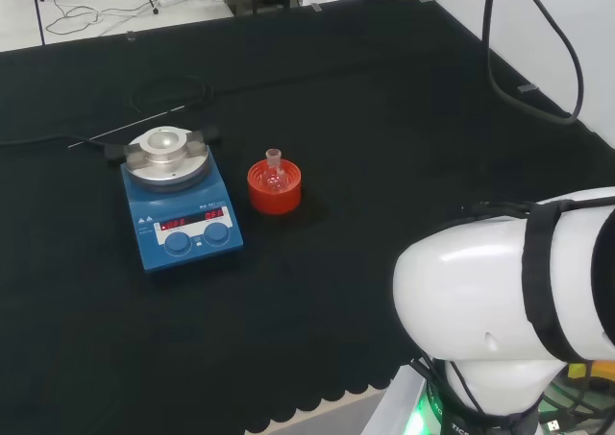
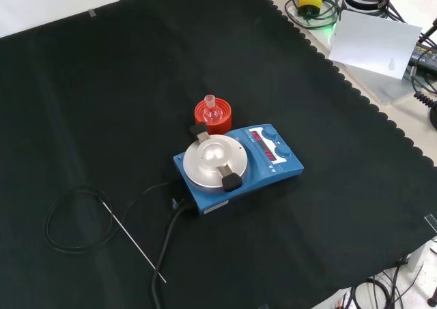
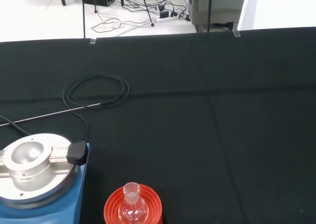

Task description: Pick up the round-bottom flask.

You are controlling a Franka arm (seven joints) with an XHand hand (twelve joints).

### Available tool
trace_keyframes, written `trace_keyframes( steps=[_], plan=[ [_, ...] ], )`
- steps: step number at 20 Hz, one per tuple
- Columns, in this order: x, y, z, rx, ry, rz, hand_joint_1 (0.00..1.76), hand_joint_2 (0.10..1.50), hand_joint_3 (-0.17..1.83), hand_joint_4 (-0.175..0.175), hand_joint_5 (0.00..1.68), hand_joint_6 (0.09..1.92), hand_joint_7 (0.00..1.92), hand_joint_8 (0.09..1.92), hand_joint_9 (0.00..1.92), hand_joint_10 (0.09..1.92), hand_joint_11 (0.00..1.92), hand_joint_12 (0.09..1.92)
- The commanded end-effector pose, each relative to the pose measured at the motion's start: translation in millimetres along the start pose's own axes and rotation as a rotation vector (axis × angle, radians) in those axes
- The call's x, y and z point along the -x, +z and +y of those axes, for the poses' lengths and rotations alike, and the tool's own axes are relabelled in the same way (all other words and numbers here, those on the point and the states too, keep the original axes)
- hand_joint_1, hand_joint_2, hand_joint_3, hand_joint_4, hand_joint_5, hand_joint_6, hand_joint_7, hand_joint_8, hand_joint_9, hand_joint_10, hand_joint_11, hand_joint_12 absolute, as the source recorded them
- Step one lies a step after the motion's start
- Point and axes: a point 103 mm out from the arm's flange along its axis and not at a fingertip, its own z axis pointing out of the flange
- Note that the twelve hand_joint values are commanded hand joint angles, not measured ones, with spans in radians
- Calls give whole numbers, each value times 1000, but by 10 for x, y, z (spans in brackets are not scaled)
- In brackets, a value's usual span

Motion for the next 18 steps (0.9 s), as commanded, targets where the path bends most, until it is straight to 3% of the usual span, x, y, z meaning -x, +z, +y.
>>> trace_keyframes(
  steps=[1, 3, 4, 8, 11, 13, 18],
  plan=[
    [-28, 2, 1, 7, 2, -22, 358, 1069, 651, -23, 339, 329, 343, 787, 427, 864, 224, 1386],
    [-161, 12, 10, 7, 6, -36, 144, 1212, 447, -20, 346, 297, 127, 651, 223, 744, 51, 1385],
    [-23, 10, 15, 9, -1, -10, 108, 1240, 406, -20, 348, 290, 93, 629, 191, 723, 23, 1385],
    [72, 15, 24, 7, 2, -5, 81, 1279, 336, -19, 357, 270, 70, 607, 168, 702, 0, 1389],
    [16, 58, 36, 7, 16, -29, 80, 1288, 317, -19, 361, 263, 74, 606, 171, 701, 0, 1392],
    [-150, 143, 58, 0, 27, -40, 82, 1290, 309, -19, 364, 260, 86, 611, 182, 705, 0, 1406],
    [-895, 432, 109, -10, 56, -34, 144, 1278, 282, -21, 381, 260, 116, 625, 214, 715, 12, 1427]
  ],
)
